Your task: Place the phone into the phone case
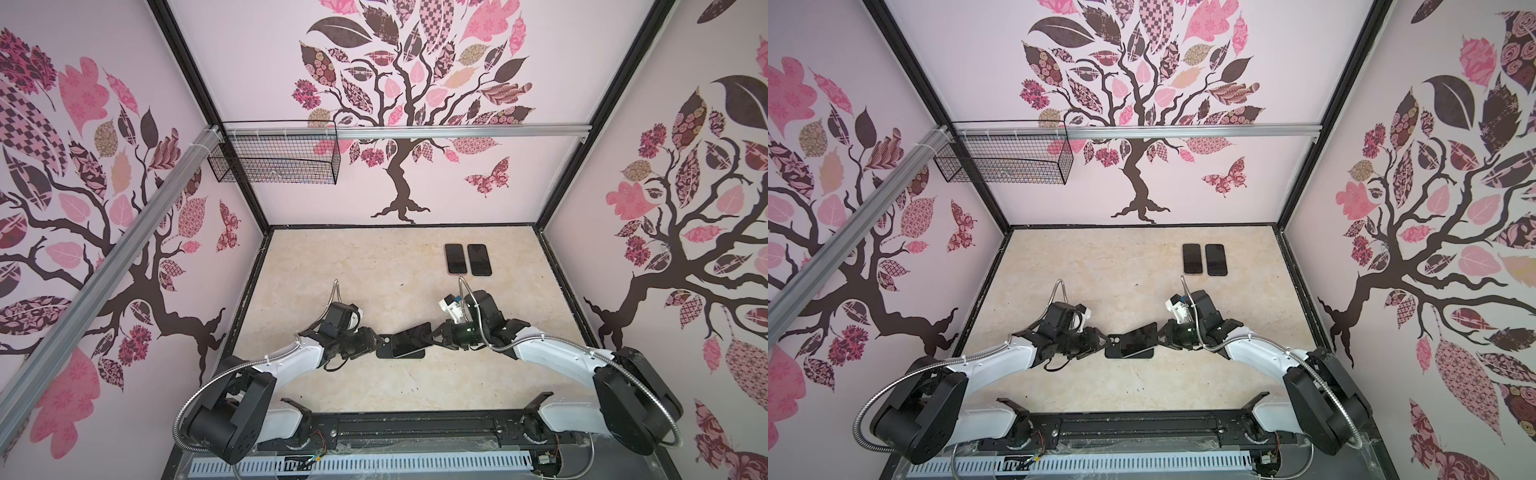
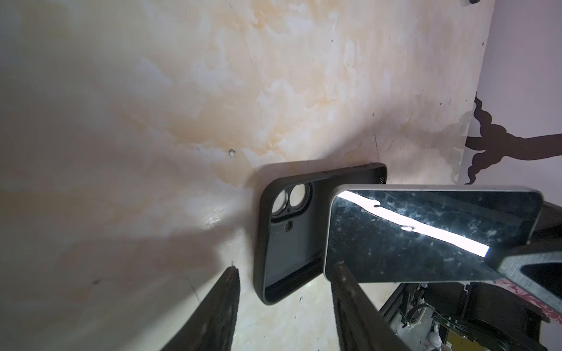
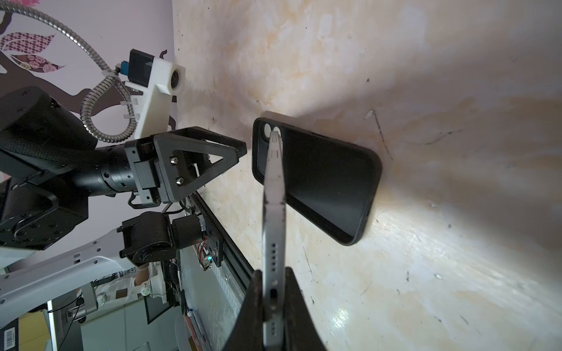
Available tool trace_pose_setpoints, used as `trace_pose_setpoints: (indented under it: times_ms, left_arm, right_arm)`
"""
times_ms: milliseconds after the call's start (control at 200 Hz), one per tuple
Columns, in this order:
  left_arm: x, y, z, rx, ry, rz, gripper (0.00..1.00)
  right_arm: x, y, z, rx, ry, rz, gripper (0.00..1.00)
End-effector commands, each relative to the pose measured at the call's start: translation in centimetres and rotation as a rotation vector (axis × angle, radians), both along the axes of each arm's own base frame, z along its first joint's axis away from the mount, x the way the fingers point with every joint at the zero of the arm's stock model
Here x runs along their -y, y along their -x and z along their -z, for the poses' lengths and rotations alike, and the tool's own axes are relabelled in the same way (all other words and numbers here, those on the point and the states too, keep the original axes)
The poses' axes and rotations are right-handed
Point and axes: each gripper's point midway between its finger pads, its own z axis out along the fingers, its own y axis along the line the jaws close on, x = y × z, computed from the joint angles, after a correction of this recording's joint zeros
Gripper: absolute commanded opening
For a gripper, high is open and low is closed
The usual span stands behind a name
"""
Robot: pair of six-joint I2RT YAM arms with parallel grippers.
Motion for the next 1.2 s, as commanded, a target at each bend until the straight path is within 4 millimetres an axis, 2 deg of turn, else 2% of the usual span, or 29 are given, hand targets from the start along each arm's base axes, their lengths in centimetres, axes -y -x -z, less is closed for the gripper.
trace_pose_setpoints:
  times_ms: [0,445,820,940,1195]
  left_arm:
    - [0.5,0.1,0.1,0.007,0.025,0.016,0.50]
    - [1.9,0.6,1.4,-0.035,0.109,0.050,0.41]
    - [2.0,0.6,1.4,-0.027,0.107,0.061,0.39]
    - [1.8,0.5,1.8,-0.026,0.090,0.059,0.34]
    - [2.0,-0.1,1.8,-0.010,0.078,0.073,0.34]
  right_arm:
    - [-1.1,-0.7,-1.1,0.023,-0.060,-0.023,0.00]
    - [-1.4,-0.8,0.6,-0.022,-0.062,-0.026,0.00]
    - [-1.7,-1.0,2.1,-0.052,-0.060,-0.033,0.00]
    - [-1.9,-0.7,2.7,-0.068,-0.060,-0.054,0.00]
    - [-1.8,-0.3,3.7,-0.087,-0.047,-0.065,0.00]
